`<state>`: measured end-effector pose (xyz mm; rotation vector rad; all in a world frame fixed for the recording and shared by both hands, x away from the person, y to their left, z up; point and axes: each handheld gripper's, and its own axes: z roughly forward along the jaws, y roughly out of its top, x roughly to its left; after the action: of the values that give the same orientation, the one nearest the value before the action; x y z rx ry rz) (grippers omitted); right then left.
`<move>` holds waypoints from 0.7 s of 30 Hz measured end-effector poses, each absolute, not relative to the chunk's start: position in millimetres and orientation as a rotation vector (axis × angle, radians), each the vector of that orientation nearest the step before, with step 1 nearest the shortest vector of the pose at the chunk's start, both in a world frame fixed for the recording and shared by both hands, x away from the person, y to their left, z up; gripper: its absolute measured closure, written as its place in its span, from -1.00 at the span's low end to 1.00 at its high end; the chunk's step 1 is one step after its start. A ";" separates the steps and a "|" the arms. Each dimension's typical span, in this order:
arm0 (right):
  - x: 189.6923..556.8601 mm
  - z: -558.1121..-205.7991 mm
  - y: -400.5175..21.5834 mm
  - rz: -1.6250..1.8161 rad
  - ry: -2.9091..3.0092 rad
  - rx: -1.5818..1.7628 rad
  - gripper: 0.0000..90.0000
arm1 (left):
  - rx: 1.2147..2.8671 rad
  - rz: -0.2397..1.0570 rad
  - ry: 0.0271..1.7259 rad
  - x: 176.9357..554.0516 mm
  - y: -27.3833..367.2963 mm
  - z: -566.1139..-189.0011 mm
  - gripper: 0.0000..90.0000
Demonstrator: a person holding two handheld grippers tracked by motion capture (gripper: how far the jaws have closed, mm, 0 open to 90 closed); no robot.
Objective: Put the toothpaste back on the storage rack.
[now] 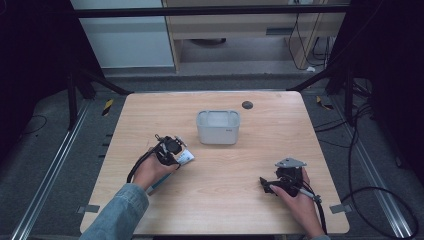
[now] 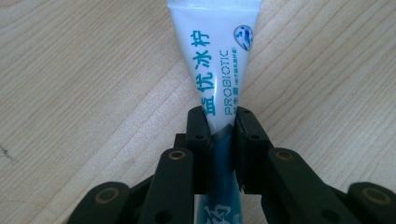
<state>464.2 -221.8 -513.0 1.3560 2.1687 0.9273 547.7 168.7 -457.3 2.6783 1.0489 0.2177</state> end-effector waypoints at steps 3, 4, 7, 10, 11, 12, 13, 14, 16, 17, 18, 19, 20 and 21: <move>464.3 -513.2 -222.0 0.926 2.169 1.350 -0.98 | 2.672 0.212 1.047 546.8 169.9 -456.6 0.74; 464.2 -513.2 -222.0 0.926 2.169 1.351 -0.98 | 2.670 0.213 1.043 546.4 170.7 -455.7 0.74; 464.3 -513.2 -222.0 0.926 2.169 1.350 -0.98 | 2.643 0.223 1.042 544.5 173.7 -450.9 0.74; 464.3 -513.2 -222.0 0.926 2.169 1.351 -0.98 | 2.621 0.235 1.037 542.6 175.4 -444.6 0.74; 464.3 -513.2 -222.0 0.926 2.169 1.350 -0.98 | 2.618 0.235 1.038 542.1 175.6 -443.4 0.74; 464.2 -513.0 -221.8 0.927 2.168 1.357 -0.98 | 2.614 0.240 1.031 541.9 176.1 -441.6 0.74; 464.2 -513.2 -222.0 0.926 2.169 1.351 -0.98 | 2.608 0.239 1.031 541.6 176.4 -440.5 0.74; 464.1 -513.0 -221.8 0.927 2.168 1.357 -0.98 | 2.600 0.241 1.028 541.5 176.9 -438.6 0.74; 464.3 -513.2 -222.0 0.926 2.169 1.350 -0.98 | 2.580 0.245 1.031 541.3 177.9 -434.9 0.75; 464.3 -513.2 -222.0 0.926 2.169 1.351 -0.98 | 2.575 0.249 1.030 541.3 178.4 -433.1 0.75; 464.2 -513.0 -221.8 0.928 2.168 1.356 -0.98 | 2.566 0.262 1.024 541.3 179.4 -429.5 0.75; 464.2 -513.1 -222.0 0.926 2.170 1.351 -0.98 | 2.554 0.271 1.024 540.9 180.0 -426.5 0.75; 464.3 -513.2 -222.0 0.926 2.169 1.350 -0.98 | 2.546 0.274 1.021 540.5 180.8 -423.1 0.75; 464.3 -513.1 -222.1 0.925 2.169 1.349 -0.98 | 2.535 0.277 1.024 540.0 181.0 -420.6 0.75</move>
<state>464.3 -222.1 -513.1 1.3488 2.1693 0.9252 540.0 181.0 -420.6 2.5348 1.0242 0.2768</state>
